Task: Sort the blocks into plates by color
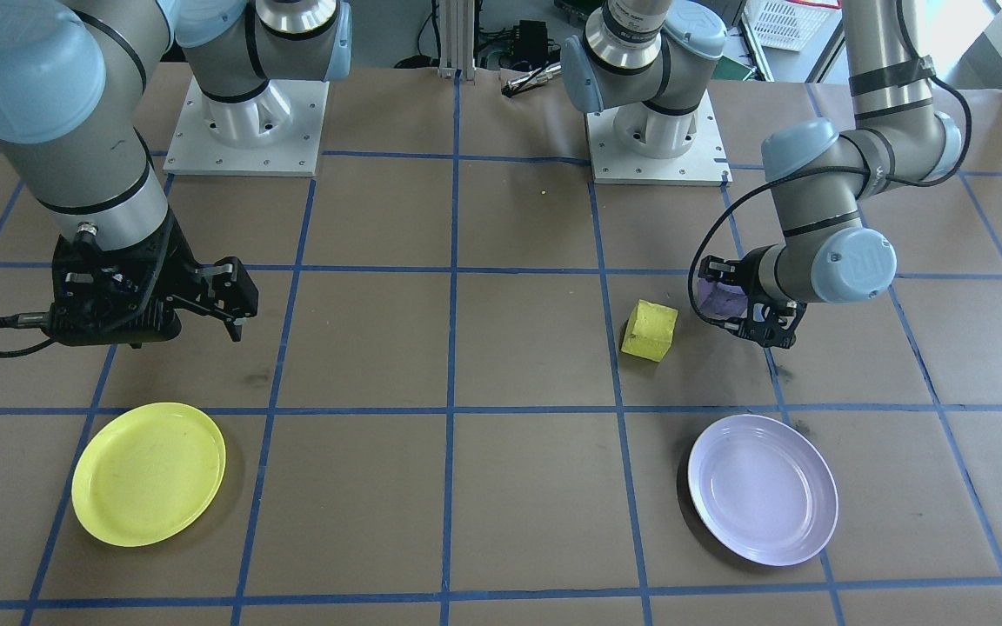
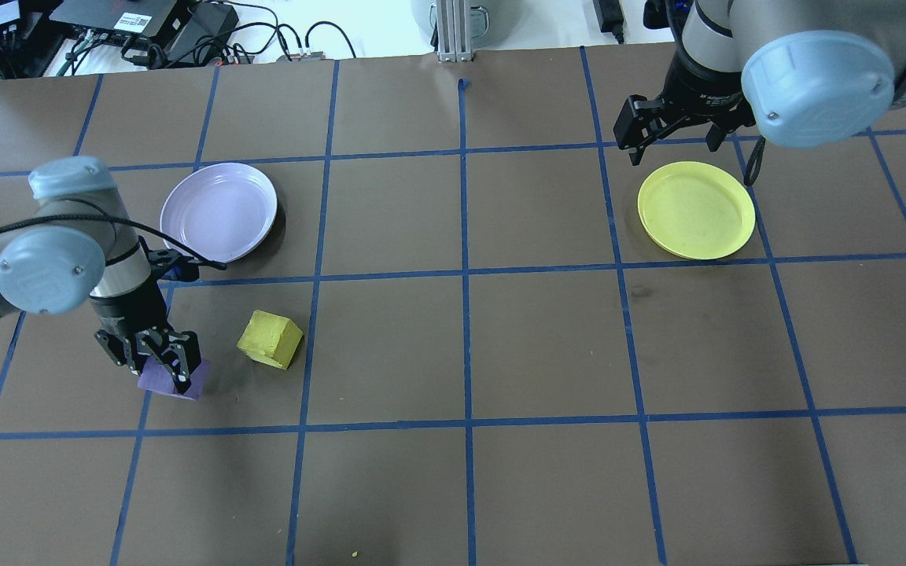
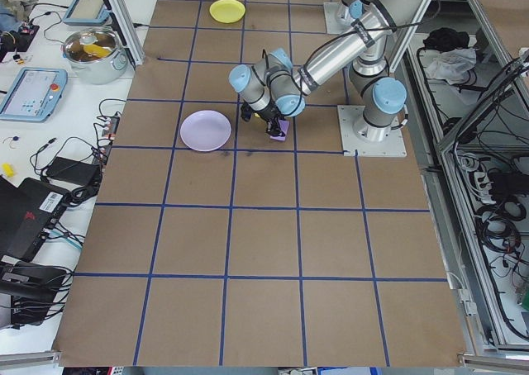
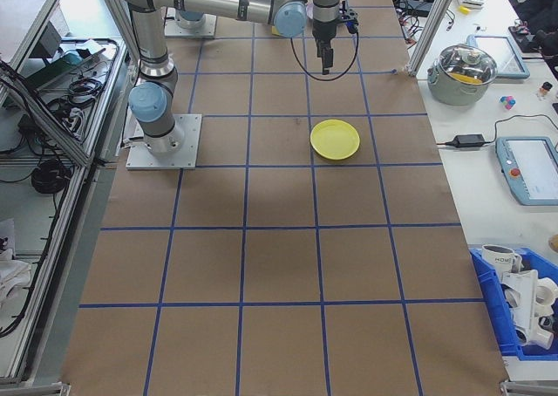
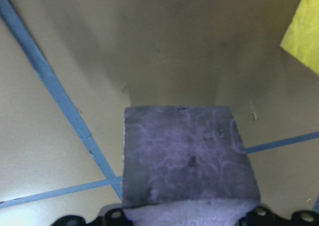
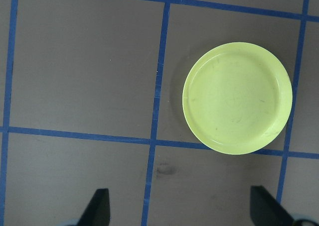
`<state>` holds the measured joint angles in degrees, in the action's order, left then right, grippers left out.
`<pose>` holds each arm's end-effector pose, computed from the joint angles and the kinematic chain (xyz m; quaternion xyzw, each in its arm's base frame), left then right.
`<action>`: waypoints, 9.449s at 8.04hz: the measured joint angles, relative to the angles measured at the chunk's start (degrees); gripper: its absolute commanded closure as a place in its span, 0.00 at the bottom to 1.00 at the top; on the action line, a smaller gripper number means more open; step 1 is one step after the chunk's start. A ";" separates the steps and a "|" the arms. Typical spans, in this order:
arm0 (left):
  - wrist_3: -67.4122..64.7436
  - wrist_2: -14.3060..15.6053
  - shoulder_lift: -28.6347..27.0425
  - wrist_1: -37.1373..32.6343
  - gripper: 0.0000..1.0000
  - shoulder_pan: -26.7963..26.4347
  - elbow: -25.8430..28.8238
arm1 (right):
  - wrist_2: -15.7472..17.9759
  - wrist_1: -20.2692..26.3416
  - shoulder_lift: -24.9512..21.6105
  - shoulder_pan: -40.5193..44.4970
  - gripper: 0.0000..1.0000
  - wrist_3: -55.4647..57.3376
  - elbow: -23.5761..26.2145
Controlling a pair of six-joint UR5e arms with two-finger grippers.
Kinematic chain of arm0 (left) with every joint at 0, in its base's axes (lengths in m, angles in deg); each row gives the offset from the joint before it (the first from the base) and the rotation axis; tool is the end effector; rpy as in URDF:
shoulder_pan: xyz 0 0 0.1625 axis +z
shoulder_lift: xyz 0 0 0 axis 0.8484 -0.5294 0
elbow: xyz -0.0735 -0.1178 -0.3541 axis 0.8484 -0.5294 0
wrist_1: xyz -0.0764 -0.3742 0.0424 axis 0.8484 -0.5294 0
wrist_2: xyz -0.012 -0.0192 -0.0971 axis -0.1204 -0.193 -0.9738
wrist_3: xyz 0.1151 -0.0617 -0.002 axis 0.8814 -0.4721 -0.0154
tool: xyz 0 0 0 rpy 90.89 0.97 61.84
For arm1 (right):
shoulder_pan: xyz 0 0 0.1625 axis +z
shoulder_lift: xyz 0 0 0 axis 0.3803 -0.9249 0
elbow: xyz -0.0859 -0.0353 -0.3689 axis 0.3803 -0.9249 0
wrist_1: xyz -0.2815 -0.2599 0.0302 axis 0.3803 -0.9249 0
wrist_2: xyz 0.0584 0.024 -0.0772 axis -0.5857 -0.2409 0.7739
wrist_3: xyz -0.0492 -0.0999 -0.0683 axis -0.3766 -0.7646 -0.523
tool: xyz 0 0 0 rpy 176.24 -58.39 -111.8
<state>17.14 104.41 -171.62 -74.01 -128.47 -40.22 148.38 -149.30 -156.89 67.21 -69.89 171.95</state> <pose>0.0284 -0.4064 0.1476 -0.1046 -0.9587 -0.2636 0.0223 0.1231 -0.5256 0.3527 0.0559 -0.9972 0.0416 0.0264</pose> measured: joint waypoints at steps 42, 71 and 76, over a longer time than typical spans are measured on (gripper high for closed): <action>-8.73 -10.25 -3.30 11.07 1.00 -12.42 1.43 | -1.27 -0.38 -1.32 0.02 0.00 -5.54 0.21; -51.52 -22.90 -10.32 17.10 0.18 -43.15 17.93 | -0.37 -0.81 -1.15 -1.23 0.00 -7.38 0.21; -39.62 -17.41 -1.41 -0.35 0.16 -25.66 23.93 | -1.33 -1.36 -1.20 -0.47 0.00 -0.27 1.53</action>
<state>-22.48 87.00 -173.03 -74.37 -154.14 -16.29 147.06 -150.65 -158.10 66.74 -70.16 173.48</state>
